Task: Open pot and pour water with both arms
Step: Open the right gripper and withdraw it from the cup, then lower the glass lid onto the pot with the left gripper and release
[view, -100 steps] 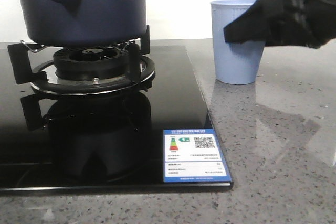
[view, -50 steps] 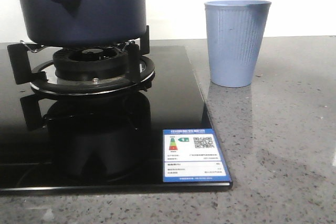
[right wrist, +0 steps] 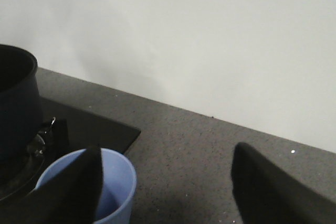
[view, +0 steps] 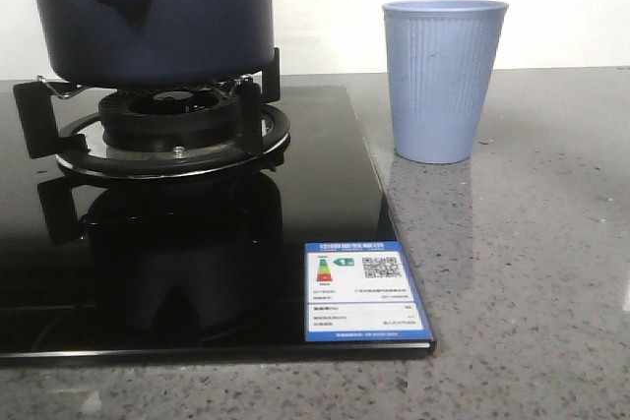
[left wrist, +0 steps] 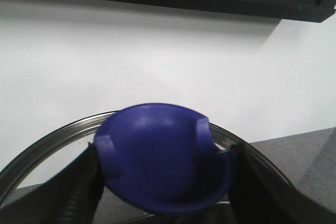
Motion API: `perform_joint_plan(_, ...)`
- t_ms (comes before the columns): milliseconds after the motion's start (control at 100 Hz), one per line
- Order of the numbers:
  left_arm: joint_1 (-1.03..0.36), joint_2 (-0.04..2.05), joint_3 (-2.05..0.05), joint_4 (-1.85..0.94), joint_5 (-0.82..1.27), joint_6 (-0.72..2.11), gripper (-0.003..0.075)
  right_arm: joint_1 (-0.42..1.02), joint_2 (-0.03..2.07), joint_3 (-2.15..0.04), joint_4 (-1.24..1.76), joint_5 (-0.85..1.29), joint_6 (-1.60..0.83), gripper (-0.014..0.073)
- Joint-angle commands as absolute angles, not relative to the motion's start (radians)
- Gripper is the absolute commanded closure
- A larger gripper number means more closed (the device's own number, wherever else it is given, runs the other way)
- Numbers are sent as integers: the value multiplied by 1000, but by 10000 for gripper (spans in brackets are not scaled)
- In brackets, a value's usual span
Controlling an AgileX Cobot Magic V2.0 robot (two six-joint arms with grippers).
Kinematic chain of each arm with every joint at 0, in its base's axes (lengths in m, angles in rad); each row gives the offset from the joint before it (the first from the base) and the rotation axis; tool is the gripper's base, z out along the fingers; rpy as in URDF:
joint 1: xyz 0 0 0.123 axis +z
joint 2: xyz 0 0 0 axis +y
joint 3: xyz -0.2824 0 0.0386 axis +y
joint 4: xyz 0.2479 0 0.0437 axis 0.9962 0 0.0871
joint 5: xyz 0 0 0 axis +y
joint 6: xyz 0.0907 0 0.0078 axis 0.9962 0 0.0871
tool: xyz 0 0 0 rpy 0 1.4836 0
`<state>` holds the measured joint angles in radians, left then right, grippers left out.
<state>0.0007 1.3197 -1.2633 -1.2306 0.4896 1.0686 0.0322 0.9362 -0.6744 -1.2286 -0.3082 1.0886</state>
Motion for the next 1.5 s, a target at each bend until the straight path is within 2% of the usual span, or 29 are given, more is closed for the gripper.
perform_joint_plan(0,4,1279,-1305,-1277,502,1068,323,27,891,-697,-1193,-307,1091,410)
perform_joint_plan(20,4,1279,-1305,-1277,513,1068,323,27,884,-697,-1193,-306,1091,466)
perform_joint_plan(30,4,1279,-1305,-1277,517,1068,323,27,883,-697,-1193,-306,1091,466)
perform_joint_plan(40,4,1279,-1305,-1277,524,1068,323,27,879,-697,-1193,-306,1091,521)
perform_joint_plan(50,2,1279,-1305,-1277,527,1068,323,27,877,-697,-1193,-306,1091,521)
perform_joint_plan(70,2,1279,-1305,-1277,538,1068,323,27,872,-697,-1193,-304,1091,593)
perform_joint_plan(80,0,1279,-1305,-1277,542,1068,323,27,873,-697,-1193,-304,1091,593)
perform_joint_plan(110,-3,1279,-1305,-1277,559,1068,323,27,865,-697,-1191,-304,1092,666)
perform_joint_plan(580,-169,1315,-1305,-1252,583,1181,323,27,866,-697,-1185,-304,1094,664)
perform_joint_plan(1010,-174,1430,-1305,-1230,674,1181,323,27,866,-697,-1185,-300,1094,664)
perform_joint_plan(1490,-171,1434,-1305,-1204,734,1181,323,27,866,-697,-1185,-300,1094,664)
